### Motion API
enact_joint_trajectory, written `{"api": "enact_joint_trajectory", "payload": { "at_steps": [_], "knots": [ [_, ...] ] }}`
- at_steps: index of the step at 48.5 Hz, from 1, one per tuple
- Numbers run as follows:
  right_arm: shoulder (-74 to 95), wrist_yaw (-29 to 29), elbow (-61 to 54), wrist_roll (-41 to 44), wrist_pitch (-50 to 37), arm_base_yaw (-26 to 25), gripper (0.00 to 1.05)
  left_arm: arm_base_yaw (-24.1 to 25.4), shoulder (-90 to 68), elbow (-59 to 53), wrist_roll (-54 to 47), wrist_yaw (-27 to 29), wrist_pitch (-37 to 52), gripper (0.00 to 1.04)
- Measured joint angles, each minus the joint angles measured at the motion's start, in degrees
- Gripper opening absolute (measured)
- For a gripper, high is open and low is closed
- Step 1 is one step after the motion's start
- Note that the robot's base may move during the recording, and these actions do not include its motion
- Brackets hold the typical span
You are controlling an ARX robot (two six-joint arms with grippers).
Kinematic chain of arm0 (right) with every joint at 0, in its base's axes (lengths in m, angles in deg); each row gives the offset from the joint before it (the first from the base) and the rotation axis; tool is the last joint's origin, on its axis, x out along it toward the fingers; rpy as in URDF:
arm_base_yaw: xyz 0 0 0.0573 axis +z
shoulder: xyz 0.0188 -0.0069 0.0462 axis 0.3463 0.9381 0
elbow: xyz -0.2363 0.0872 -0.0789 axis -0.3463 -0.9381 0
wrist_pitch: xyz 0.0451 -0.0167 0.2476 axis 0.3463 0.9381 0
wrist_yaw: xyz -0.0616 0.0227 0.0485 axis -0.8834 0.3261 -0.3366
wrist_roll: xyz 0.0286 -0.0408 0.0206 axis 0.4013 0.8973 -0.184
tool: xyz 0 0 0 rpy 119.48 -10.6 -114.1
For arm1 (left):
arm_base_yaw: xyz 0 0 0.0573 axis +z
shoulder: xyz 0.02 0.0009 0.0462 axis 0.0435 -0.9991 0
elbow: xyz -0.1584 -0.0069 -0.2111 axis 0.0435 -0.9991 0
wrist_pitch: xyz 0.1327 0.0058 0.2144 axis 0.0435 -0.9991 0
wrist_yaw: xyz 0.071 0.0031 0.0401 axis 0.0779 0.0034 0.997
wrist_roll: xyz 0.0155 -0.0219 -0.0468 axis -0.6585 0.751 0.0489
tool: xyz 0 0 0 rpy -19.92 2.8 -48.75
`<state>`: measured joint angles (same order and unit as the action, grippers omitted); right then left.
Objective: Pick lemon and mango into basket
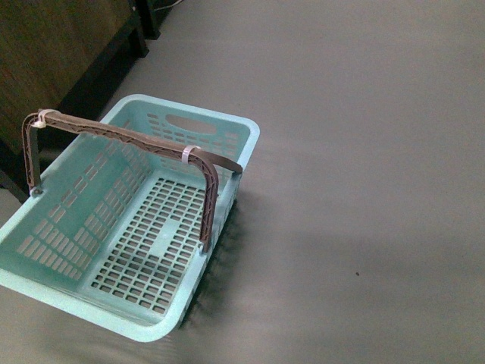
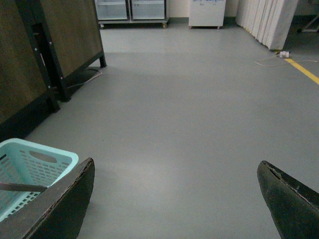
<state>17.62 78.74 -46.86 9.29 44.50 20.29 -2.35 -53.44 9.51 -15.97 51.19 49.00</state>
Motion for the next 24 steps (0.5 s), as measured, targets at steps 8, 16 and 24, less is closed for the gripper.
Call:
{"api": "enact_joint_trajectory", "payload": {
  "at_steps": [8, 16, 24],
  "knots": [
    [0.0, 0.0, 0.0, 0.0, 0.0, 0.0, 0.96, 0.0, 0.0, 0.0, 0.0, 0.0, 0.0, 0.98],
    [0.0, 0.0, 0.0, 0.0, 0.0, 0.0, 0.96, 0.0, 0.0, 0.0, 0.0, 0.0, 0.0, 0.98],
    [0.0, 0.0, 0.0, 0.0, 0.0, 0.0, 0.96, 0.0, 0.0, 0.0, 0.0, 0.0, 0.0, 0.98]
  ]
}}
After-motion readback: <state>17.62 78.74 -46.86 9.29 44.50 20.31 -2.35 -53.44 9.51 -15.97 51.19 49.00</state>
